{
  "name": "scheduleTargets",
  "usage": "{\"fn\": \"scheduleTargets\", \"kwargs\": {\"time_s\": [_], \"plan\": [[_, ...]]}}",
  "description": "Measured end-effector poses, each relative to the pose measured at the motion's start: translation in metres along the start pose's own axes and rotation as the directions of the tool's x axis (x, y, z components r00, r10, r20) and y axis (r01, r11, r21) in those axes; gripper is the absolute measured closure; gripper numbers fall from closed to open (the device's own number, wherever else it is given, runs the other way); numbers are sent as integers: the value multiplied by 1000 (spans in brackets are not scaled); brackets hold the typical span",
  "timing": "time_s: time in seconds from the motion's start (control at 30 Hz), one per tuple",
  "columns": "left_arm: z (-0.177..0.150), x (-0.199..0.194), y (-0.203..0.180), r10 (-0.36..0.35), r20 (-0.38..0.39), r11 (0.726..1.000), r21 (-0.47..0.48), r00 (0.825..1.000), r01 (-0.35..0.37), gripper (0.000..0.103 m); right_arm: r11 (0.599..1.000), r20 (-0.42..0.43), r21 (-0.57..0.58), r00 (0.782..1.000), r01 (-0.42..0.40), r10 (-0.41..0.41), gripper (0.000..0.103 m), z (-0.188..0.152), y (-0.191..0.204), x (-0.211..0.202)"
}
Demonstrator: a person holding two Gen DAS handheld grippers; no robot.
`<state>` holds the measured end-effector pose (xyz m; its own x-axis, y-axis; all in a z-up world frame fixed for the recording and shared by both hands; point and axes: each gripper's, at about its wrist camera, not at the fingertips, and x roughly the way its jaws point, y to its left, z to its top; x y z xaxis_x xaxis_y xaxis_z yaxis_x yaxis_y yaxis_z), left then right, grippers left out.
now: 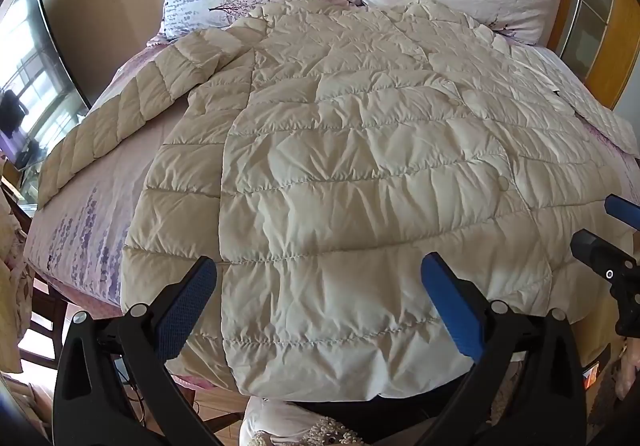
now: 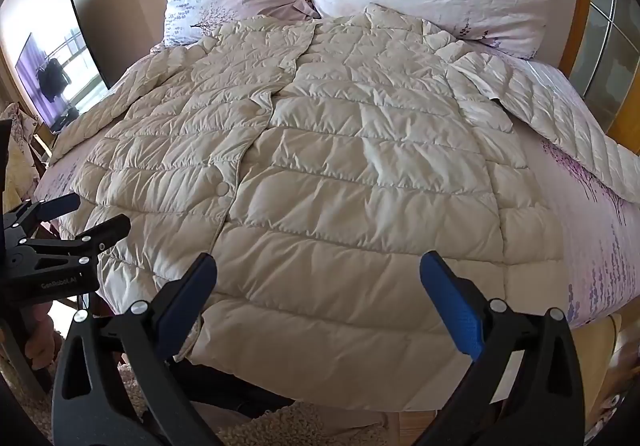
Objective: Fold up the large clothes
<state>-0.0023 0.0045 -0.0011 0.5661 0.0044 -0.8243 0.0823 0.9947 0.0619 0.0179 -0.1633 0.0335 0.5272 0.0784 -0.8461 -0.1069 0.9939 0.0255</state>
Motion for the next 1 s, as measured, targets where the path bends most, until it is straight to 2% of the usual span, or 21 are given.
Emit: {"fn": "scheduleTargets", "kwargs": {"time_s": [1.0], "plan": [[1,0,0,6,0,1000,1,1000,-6,1,1000,6,2,1000,0,0,2,0,-3,-2]]}}
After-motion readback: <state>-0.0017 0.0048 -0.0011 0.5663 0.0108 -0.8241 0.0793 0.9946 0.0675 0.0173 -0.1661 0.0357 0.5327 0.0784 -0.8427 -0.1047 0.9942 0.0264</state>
